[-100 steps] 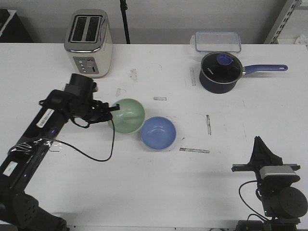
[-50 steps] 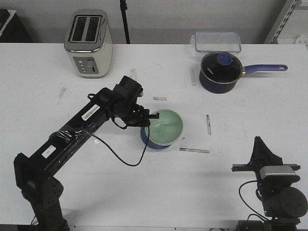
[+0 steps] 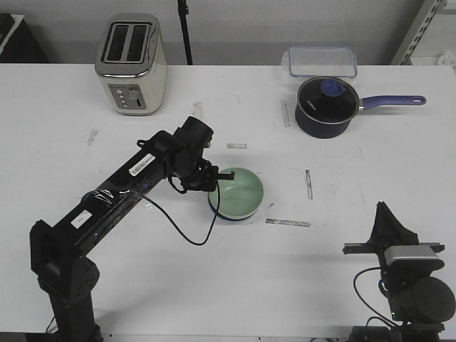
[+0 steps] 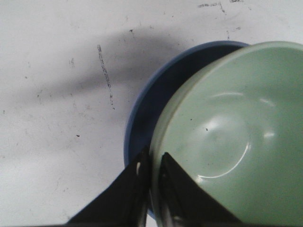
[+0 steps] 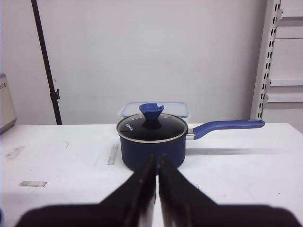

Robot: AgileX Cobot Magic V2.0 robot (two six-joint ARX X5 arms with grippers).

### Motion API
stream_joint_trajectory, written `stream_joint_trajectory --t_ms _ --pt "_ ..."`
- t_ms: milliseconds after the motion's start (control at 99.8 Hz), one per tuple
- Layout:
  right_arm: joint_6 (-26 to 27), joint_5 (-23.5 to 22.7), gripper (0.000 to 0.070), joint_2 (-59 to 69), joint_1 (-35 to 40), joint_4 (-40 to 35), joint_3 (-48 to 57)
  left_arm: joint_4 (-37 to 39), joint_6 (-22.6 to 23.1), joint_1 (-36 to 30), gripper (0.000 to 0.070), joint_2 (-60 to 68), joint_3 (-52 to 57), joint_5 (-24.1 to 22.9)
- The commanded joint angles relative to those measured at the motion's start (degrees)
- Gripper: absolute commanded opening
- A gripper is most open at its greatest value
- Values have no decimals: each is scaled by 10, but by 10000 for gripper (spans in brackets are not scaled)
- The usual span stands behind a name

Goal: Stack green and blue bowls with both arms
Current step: 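Lift the green bowl with the left gripper and lower it into the blue bowl, then open the left gripper and retract it to the rest pose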

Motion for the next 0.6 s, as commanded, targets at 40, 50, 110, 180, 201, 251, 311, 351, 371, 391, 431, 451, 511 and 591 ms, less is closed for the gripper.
stream_joint_trajectory --t_ms 40,50,110,180,201,251,311,351,371,391,431,451,511,591 --pt "5 0 2 0 1 6 -1 3 3 -3 29 14 16 0" --pt "5 0 3 0 1 6 -1 3 3 -3 41 14 16 0" --pt "5 0 3 0 1 6 -1 3 2 -3 133 14 16 1" --pt "5 0 3 0 1 6 -1 4 2 -5 229 14 16 1" --pt "5 0 3 0 1 6 -1 5 2 -6 252 13 16 1" --pt "5 0 3 0 1 6 -1 9 2 -6 280 10 16 1" --pt "5 0 3 0 1 6 -1 13 1 -6 292 3 16 0" --pt "5 0 3 0 1 6 -1 15 -1 -6 292 -3 16 1" --pt "5 0 3 0 1 6 -1 16 -1 -6 292 -5 16 1" --pt "5 0 3 0 1 6 -1 16 -1 -6 292 -9 16 1" --pt "5 0 2 0 1 6 -1 17 -1 -6 292 -17 16 1" --pt "5 0 3 0 1 6 -1 17 -1 -6 292 -20 16 1" --pt "5 0 2 0 1 6 -1 18 -1 -6 292 -32 15 1" --pt "5 0 3 0 1 6 -1 24 1 -4 292 -48 12 1"
